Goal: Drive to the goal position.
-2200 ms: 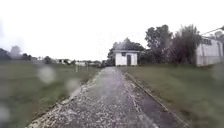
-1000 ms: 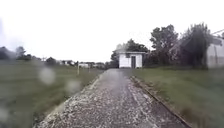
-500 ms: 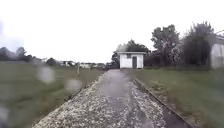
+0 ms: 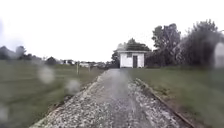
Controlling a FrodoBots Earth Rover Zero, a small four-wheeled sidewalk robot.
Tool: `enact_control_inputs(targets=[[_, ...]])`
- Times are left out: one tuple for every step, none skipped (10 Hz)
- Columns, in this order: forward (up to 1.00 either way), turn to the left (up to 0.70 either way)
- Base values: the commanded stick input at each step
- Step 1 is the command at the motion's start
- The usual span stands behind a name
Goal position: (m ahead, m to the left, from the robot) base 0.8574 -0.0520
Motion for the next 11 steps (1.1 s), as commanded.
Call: enact_control_inputs(targets=[[0.7,0.0],[0.7,0.0],[0.7,0.0],[0.7,0.0],[0.7,0.0],[0.7,0.0],[0.7,0.0],[0.7,0.0],[0.7,0.0],[0.7,0.0],[0.7,0.0]])
